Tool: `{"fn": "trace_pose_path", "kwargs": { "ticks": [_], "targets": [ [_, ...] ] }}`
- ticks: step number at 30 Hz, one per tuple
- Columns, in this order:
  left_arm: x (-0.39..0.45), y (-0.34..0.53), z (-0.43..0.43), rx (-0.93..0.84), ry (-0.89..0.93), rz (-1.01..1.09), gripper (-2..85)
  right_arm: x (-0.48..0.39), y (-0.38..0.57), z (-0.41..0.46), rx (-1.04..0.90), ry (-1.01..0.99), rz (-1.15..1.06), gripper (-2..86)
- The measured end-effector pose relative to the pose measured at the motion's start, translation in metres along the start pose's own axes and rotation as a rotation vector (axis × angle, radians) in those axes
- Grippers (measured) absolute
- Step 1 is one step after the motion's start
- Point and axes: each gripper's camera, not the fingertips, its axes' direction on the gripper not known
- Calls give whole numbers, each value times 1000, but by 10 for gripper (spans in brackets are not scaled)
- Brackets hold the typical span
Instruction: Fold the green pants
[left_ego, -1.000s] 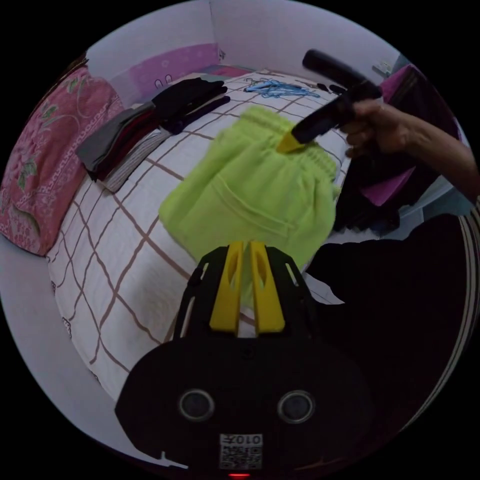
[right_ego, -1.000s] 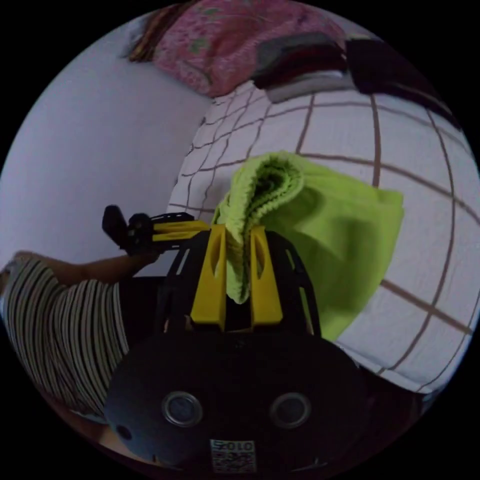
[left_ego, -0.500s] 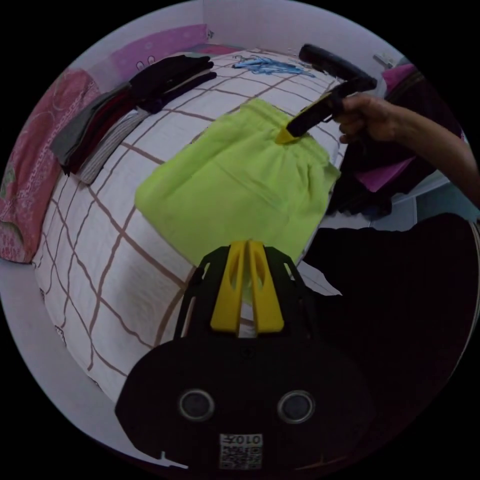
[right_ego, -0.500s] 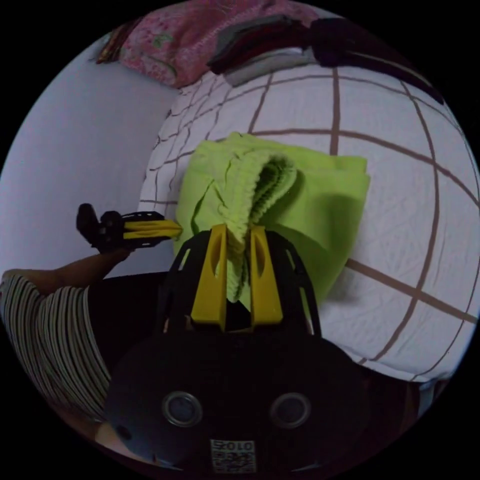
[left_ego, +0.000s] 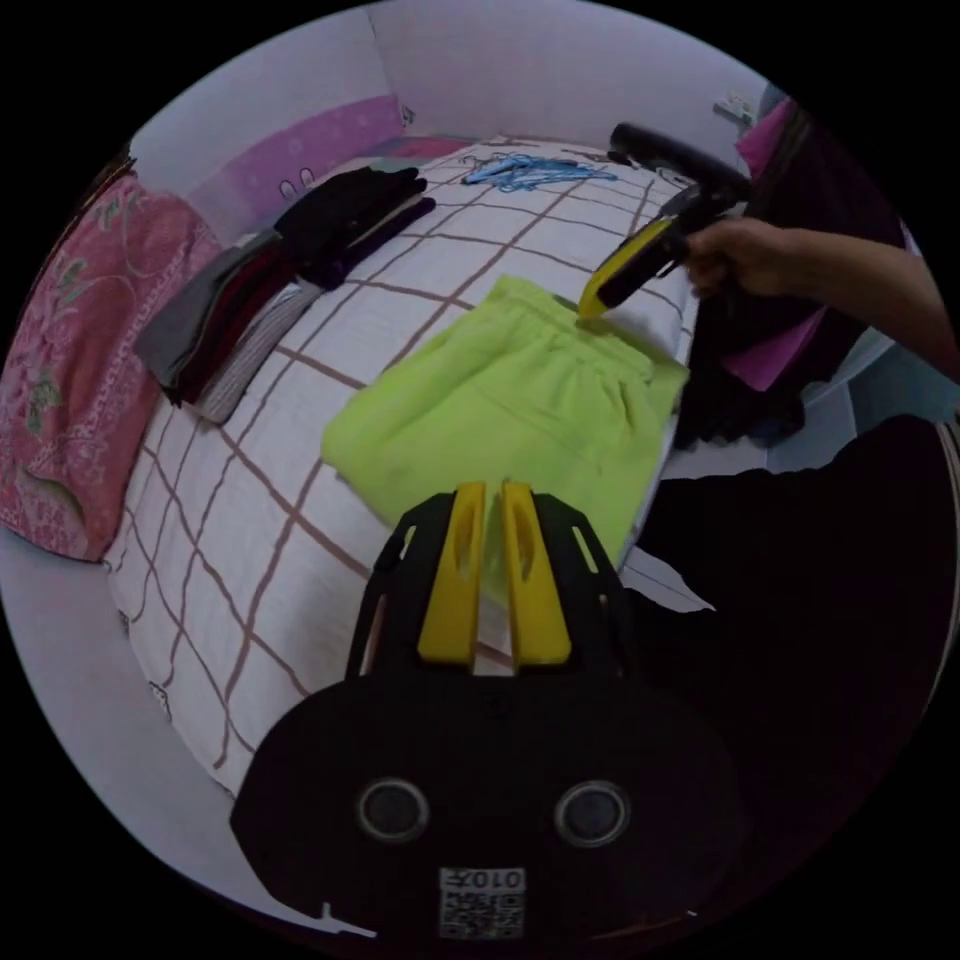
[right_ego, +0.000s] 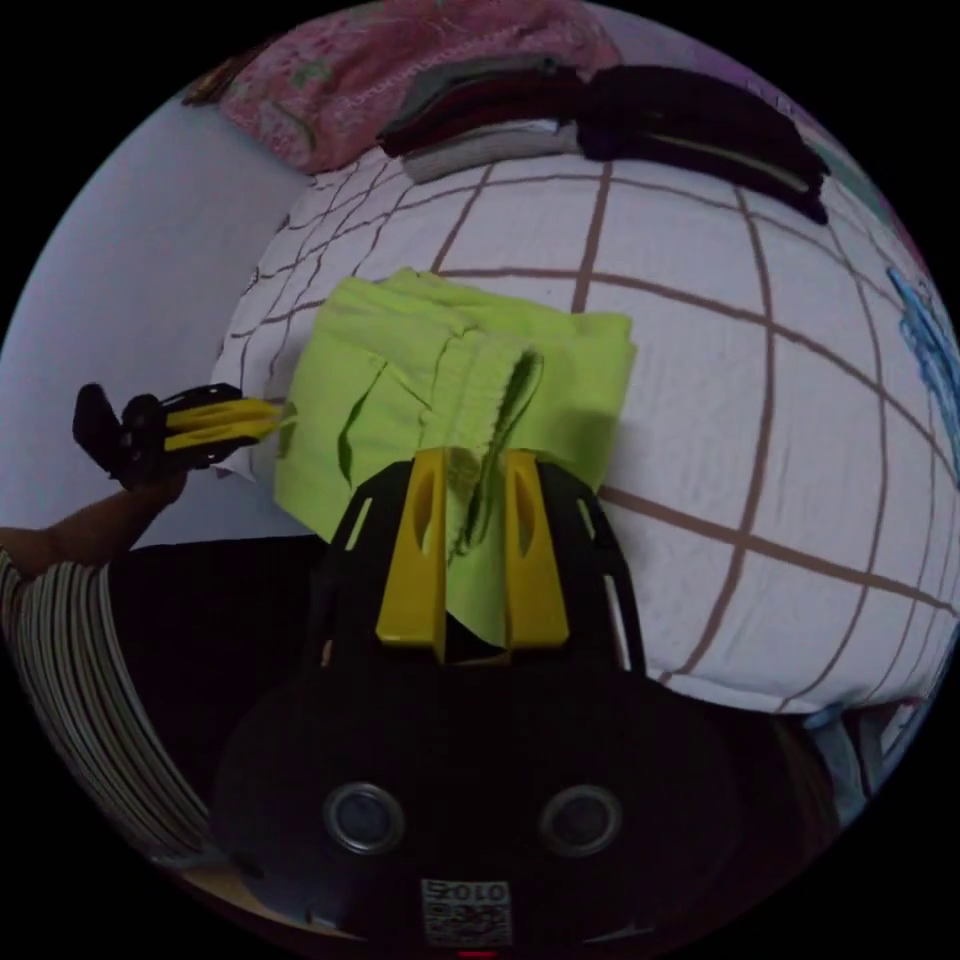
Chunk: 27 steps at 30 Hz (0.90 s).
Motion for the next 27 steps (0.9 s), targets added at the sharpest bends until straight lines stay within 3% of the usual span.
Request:
{"fn": "trace_pose_path", "kwargs": {
  "ticks": [5, 13, 18, 23, 27],
  "targets": [
    [-29, -18, 5, 2, 7, -38, 47, -47, 3, 0, 187, 68, -144, 87],
    [-52, -32, 17, -44, 3, -56, 67, -37, -18, 67, 0, 108, -120, 48],
    [-63, -35, -15, -31, -3, -53, 82, -34, -24, 66, -42, 53, -159, 52],
    [-99, 2, -64, -46, 56, -231, 102, -31, 11, 30, 64, 80, -128, 96],
    [-133, 46, -76, -59, 146, -419, 112, 2, 64, 24, 38, 22, 42, 108]
  ]
}}
